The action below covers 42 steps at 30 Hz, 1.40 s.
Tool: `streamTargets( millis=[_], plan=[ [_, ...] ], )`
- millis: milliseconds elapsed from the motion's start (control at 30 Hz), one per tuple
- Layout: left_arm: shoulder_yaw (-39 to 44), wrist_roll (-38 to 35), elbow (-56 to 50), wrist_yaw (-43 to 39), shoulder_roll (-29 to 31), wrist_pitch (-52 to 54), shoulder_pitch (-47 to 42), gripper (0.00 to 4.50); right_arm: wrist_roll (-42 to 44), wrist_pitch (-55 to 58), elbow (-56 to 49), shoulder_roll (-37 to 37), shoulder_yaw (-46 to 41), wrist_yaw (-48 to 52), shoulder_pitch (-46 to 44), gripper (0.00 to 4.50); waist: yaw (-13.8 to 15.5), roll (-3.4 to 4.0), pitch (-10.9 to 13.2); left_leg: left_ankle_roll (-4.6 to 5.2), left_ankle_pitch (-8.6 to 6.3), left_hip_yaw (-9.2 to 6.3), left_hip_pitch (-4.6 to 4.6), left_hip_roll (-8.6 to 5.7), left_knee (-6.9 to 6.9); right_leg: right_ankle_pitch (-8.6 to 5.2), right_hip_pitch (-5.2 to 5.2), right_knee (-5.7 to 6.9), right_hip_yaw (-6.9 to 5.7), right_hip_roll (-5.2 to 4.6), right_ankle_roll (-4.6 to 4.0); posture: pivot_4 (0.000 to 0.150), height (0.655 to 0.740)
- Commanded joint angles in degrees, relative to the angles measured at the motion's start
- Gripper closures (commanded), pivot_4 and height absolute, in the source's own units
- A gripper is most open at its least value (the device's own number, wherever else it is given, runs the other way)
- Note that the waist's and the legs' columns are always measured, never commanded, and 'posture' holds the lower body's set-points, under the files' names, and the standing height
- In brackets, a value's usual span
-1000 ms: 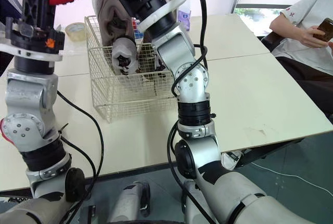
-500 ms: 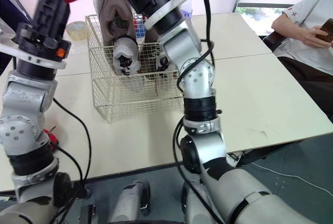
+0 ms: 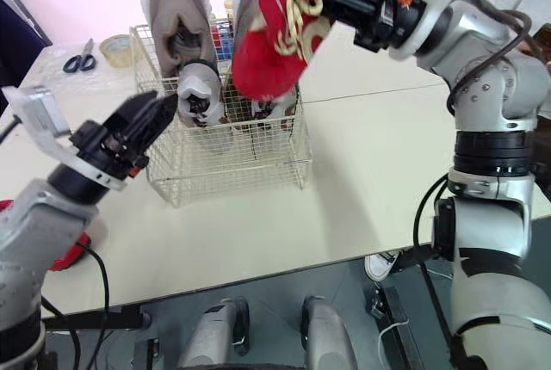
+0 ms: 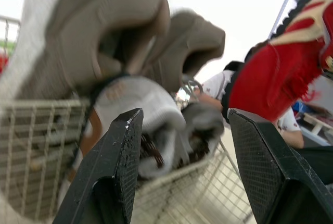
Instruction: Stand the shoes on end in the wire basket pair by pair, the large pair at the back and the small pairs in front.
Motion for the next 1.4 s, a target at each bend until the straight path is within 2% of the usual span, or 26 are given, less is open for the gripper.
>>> streamTargets(
  millis=[33,167,367,733,800,833,1000,1233,1400],
  plan=[
    [3.1,-0.5,-2.5,-3.6,3.1,0.6,6.6,1.87,-2.8,-0.7,-2.2,-1.5,2.1,5.0,1.4,3.71,0.1,-0.01,0.0,0.00,0.00,-0.02,0.00,0.00,0.00,-0.05,-0.01,0.01,0.00,0.02,0.07,0.150,0.7400],
    [5.5,-3.5,-1.8,-8.2,6.3,0.6,11.8,1.87,-7.6,-4.8,-0.6,-0.2,4.6,7.5,3.2,3.71,0.2,0.02,0.0,-0.19,-0.10,0.01,-0.02,-0.02,0.14,-0.04,-0.08,-0.10,0.00,-0.05,0.02,0.150,0.7400],
    [7.4,-6.4,-0.5,-9.3,8.3,-0.1,12.4,1.87,-16.1,-16.3,3.5,3.1,7.5,9.1,3.8,3.71,0.3,0.02,0.0,-0.20,-0.11,0.15,-0.15,-0.09,0.33,0.03,-0.12,-0.43,0.03,-0.19,-0.08,0.150,0.7400],
    [6.7,-6.5,0.6,-9.1,8.9,-0.3,11.1,1.87,-20.6,-21.2,3.8,4.8,10.4,14.6,5.7,3.71,0.4,0.02,0.0,-0.09,-0.03,0.28,-0.14,-0.06,0.06,0.20,-0.42,-0.13,0.16,-0.08,-0.31,0.150,0.7400],
    [6.2,-6.3,0.7,-8.9,8.8,-0.3,10.7,1.82,-21.1,-22.0,4.6,5.3,10.3,14.7,6.0,2.71,0.4,0.02,0.0,-0.09,-0.03,0.28,-0.14,-0.07,0.15,0.20,-0.36,-0.14,0.16,-0.10,-0.31,0.150,0.7400],
    [6.1,-6.3,0.7,-8.9,8.7,-0.3,10.6,1.82,-21.3,-22.3,5.0,5.4,10.1,14.7,6.1,2.50,0.4,0.02,0.0,-0.10,-0.04,0.29,-0.14,-0.07,0.20,0.21,-0.35,-0.14,0.16,-0.11,-0.32,0.150,0.7400],
    [7.7,-7.3,1.8,-9.4,9.7,-0.1,10.2,1.82,-22.9,-23.7,5.9,5.3,8.5,12.5,6.2,0.05,0.4,0.01,0.0,-0.26,-0.10,0.31,-0.07,-0.06,0.23,0.21,-0.33,-0.13,0.19,-0.10,-0.31,0.150,0.7400],
    [10.6,-8.4,3.6,-10.6,11.6,0.5,10.6,1.82,-21.4,-18.7,0.7,2.2,6.0,10.2,8.1,0.05,0.4,0.01,0.0,-0.14,-0.02,0.31,-0.06,-0.06,0.17,0.26,-0.36,-0.09,0.18,-0.10,-0.38,0.150,0.7400],
    [18.7,-11.0,8.1,-9.4,14.6,0.5,10.4,1.82,-14.9,-4.6,-4.7,-2.6,0.9,7.3,6.6,0.05,0.4,0.01,0.0,-0.14,-0.02,0.33,-0.07,-0.06,0.17,0.27,-0.41,-0.09,0.20,-0.11,-0.39,0.150,0.7400]
  ],
)
